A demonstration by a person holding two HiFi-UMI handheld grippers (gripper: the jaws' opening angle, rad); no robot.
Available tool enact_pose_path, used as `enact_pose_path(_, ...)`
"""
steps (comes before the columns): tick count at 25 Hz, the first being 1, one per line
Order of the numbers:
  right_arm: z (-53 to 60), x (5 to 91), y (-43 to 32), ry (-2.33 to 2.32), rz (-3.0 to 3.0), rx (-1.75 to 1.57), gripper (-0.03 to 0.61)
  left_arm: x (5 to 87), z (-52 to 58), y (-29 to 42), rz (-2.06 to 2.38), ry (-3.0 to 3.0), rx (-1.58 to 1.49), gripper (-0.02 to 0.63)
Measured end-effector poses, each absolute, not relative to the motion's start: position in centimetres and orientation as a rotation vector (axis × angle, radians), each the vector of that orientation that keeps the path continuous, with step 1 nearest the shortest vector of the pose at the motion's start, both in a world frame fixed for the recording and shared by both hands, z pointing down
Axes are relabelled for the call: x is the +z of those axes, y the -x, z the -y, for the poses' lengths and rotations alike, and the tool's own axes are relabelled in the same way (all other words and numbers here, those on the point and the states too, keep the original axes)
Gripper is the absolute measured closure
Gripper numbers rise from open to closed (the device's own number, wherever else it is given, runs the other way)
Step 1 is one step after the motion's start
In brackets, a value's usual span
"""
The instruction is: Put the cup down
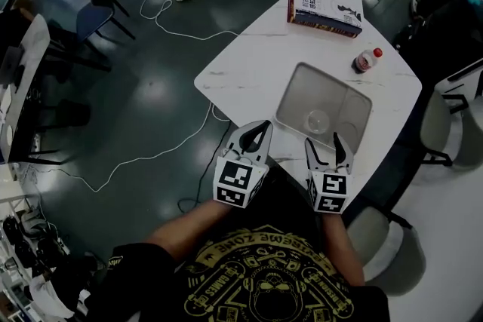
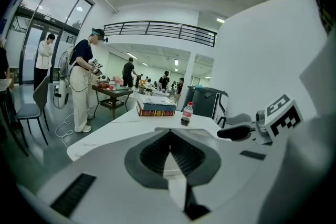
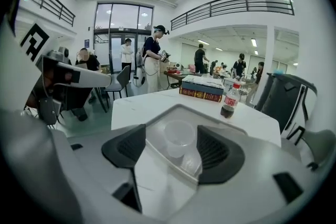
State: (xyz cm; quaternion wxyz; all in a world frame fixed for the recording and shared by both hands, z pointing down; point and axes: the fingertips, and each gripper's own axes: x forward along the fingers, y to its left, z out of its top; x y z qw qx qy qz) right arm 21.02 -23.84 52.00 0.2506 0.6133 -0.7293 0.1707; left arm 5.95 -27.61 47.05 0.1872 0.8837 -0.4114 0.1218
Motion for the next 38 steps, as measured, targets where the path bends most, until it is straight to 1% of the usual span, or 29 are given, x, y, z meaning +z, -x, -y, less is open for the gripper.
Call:
enact_pose_path(2,23.0,50.9,-20.4,-1.695,1.996,0.459,0.336,46.4,26.9,-5.3,1.154,-2.499,0.331,0.603)
enact_pose_path(3,22.5,50.2,-20.1,-1.705,2.002,0.455,0.359,46.2,26.6,-5.0,1.150,-2.500,0.325,0.603)
enact_pose_path(5,21.8,49.0,-19.6,-1.733,2.007,0.441,0.433,45.8,26.1,-4.6,1.139,-2.503,0.311,0.603)
enact_pose_path(7,21.1,47.8,-19.2,-1.766,2.006,0.419,0.522,45.7,25.6,-4.3,1.125,-2.512,0.294,0.603)
enact_pose_path(8,20.6,47.2,-18.9,-1.779,2.005,0.409,0.549,45.6,25.3,-4.1,1.117,-2.516,0.284,0.603)
enact_pose_path(9,20.2,46.8,-18.5,-1.789,2.006,0.402,0.558,45.6,24.9,-3.8,1.109,-2.518,0.276,0.603)
enact_pose_path(11,19.3,46.0,-17.7,-1.805,2.003,0.392,0.572,45.5,24.0,-3.2,1.090,-2.520,0.264,0.603)
enact_pose_path(23,14.7,45.4,-14.1,-1.781,2.016,0.399,0.572,45.1,19.5,-1.0,1.024,-2.511,0.201,0.603)
enact_pose_path(28,13.8,44.3,-13.2,-1.745,2.071,0.350,0.572,44.7,17.9,-0.6,1.036,-2.529,0.232,0.603)
enact_pose_path(38,8.0,43.5,-17.4,-1.728,2.145,0.351,0.572,43.8,11.6,-3.7,1.106,-2.477,0.225,0.603)
